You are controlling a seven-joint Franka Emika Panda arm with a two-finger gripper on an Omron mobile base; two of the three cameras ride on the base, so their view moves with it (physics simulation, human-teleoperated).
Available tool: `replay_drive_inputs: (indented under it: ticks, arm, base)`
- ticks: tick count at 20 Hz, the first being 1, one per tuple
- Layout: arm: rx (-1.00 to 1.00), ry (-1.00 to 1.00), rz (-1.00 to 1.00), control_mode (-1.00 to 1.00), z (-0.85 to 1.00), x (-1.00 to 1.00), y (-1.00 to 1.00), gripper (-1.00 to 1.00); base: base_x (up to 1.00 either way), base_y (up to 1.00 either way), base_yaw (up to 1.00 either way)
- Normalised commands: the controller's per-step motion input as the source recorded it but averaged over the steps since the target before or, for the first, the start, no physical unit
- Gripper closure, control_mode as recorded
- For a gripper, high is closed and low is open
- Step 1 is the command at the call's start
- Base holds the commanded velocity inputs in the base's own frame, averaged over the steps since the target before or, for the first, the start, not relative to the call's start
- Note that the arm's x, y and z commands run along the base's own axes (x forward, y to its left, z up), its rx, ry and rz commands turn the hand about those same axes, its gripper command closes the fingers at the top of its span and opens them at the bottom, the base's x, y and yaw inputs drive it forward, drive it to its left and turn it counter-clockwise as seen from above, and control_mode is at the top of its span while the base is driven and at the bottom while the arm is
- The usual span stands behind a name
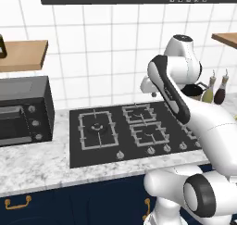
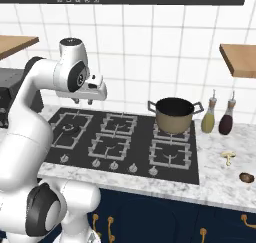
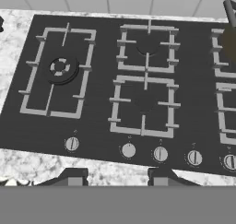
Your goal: Put the mushroom and mushroom in the pot. Retrieve the spatula and lightly stir the vegetables in the pot.
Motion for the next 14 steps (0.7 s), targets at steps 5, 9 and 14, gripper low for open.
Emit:
replay_drive_inputs:
  ticks: [5,9,14]
  arm:
    - [0.0,0.0,0.0,1.0,0.0,0.0,0.0,-1.0]
    - [0.0,0.0,0.0,1.0,0.0,0.0,0.0,-1.0]
    - [0.0,0.0,0.0,1.0,0.0,0.0,0.0,-1.0]
  base:
    - [-0.05,-0.15,0.0]
    - [-0.01,-0.81,0.0]
    - [0.0,-0.85,0.0]
